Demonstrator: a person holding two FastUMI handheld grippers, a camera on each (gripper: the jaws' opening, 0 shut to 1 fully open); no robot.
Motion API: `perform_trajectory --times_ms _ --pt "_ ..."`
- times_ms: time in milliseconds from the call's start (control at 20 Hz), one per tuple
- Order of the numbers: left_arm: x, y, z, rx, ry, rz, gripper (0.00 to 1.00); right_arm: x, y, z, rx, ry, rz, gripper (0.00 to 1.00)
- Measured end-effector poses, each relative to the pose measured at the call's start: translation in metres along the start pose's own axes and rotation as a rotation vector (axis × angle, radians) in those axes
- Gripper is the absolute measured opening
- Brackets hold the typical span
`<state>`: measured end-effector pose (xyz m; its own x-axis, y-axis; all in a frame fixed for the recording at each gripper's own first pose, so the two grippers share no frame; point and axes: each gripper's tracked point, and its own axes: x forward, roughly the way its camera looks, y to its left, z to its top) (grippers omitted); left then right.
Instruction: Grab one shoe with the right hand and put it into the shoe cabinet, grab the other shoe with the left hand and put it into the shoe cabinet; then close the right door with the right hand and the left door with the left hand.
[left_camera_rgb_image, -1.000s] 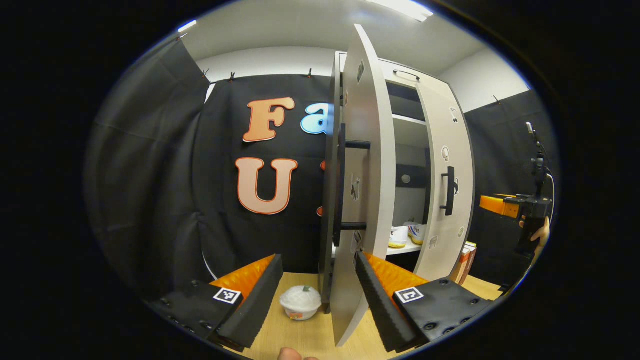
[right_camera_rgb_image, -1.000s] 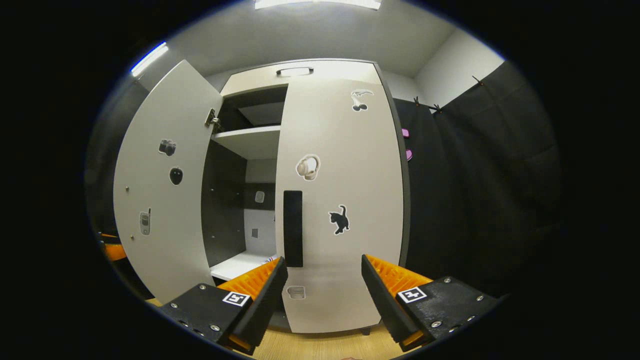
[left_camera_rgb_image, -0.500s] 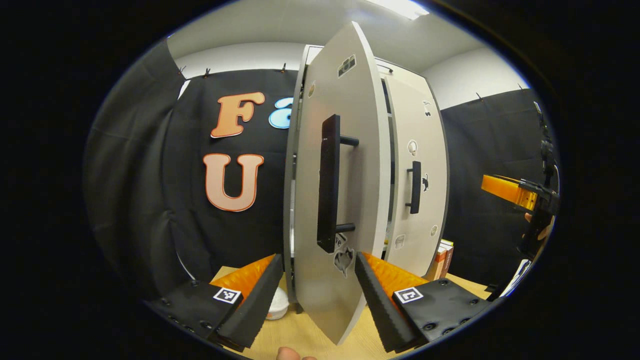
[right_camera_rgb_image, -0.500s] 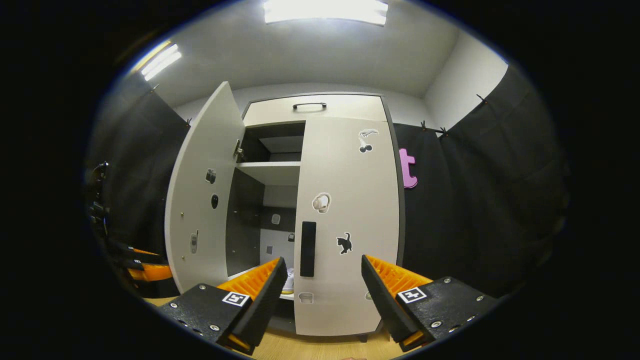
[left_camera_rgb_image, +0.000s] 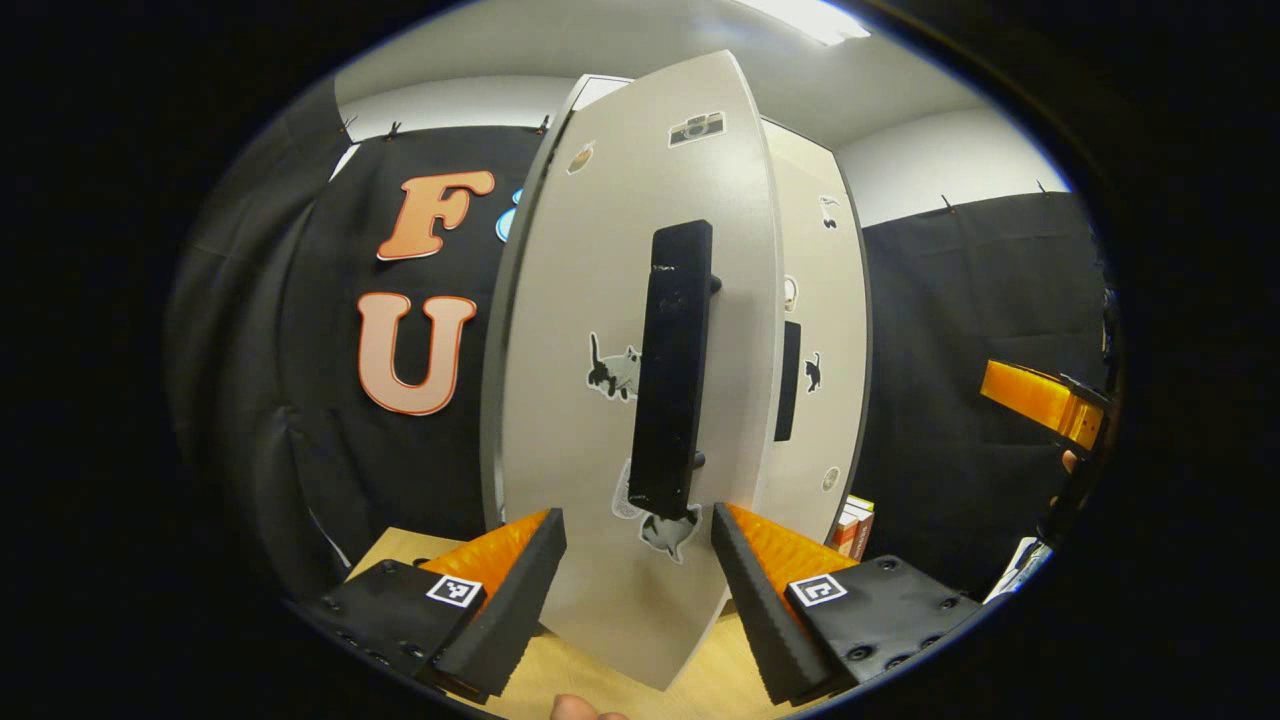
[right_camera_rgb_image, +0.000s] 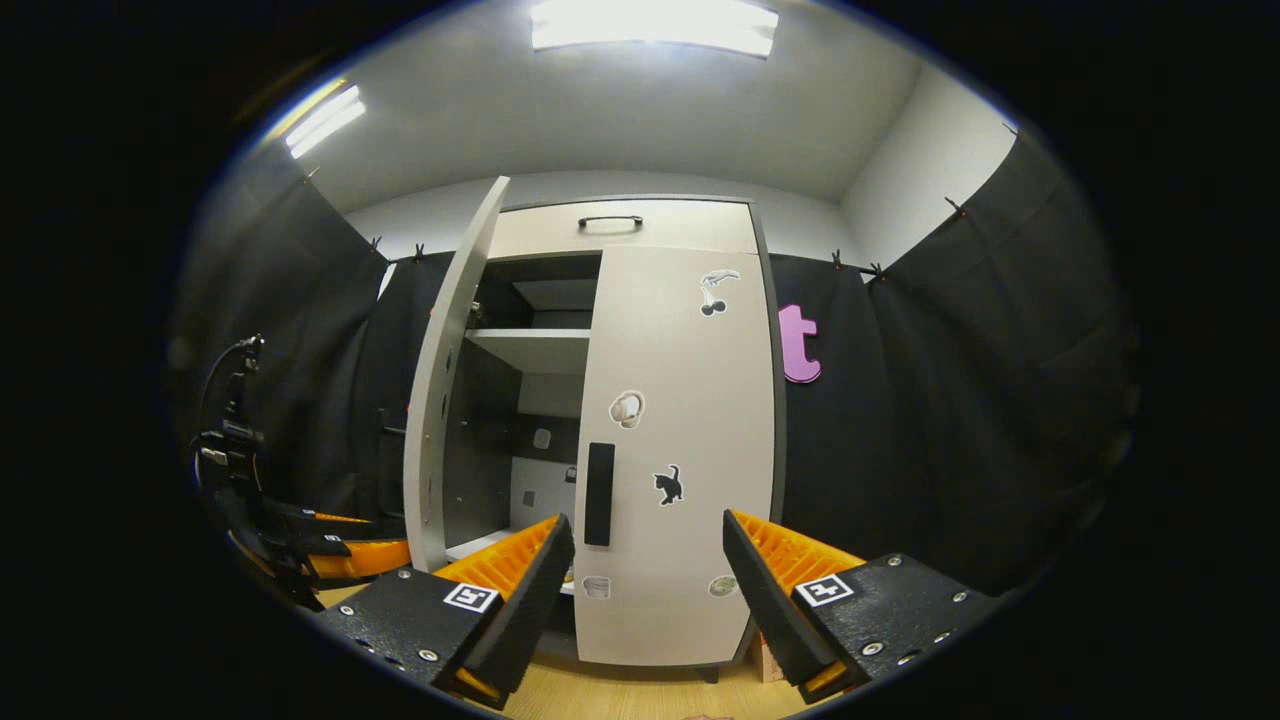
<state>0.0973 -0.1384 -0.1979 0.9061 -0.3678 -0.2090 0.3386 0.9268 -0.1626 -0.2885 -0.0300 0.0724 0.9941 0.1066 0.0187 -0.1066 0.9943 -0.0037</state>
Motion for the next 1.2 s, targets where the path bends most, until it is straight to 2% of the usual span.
perform_trajectory --times_ms 50,150,500,550,800,850,950,1050,1100,1200 --pt "0.008 -0.004 -0.002 -0.001 0.001 0.002 0.93 -0.001 -0.006 0.001 0.001 -0.004 -0.012 0.92" --pt "0.025 -0.008 -0.007 0.007 0.014 0.019 0.96 -0.005 -0.016 0.0 0.003 -0.006 -0.034 0.92" --pt "0.081 -0.033 -0.025 0.025 0.056 0.041 0.97 -0.011 -0.042 -0.01 -0.018 0.014 -0.075 0.92" --pt "0.083 -0.033 -0.021 0.034 0.032 0.044 0.94 -0.009 -0.043 -0.012 -0.024 0.018 -0.077 0.92" --pt "0.107 -0.032 -0.024 0.032 0.036 0.082 0.97 -0.004 -0.048 -0.019 -0.04 0.027 -0.08 0.92" --pt "0.11 -0.032 -0.023 0.037 0.037 0.088 0.94 -0.003 -0.049 -0.019 -0.038 0.026 -0.082 0.92" --pt "0.113 -0.033 -0.025 0.064 0.041 0.106 0.97 -0.001 -0.053 -0.02 -0.036 0.03 -0.085 0.92" --pt "0.115 -0.034 -0.022 0.082 0.042 0.128 0.97 -0.001 -0.057 -0.021 -0.031 0.036 -0.095 0.92" --pt "0.116 -0.035 -0.021 0.081 0.038 0.136 0.94 -0.002 -0.059 -0.022 -0.028 0.041 -0.096 0.92" --pt "0.118 -0.035 -0.021 0.085 0.033 0.149 0.96 -0.005 -0.065 -0.022 -0.023 0.049 -0.104 0.92"
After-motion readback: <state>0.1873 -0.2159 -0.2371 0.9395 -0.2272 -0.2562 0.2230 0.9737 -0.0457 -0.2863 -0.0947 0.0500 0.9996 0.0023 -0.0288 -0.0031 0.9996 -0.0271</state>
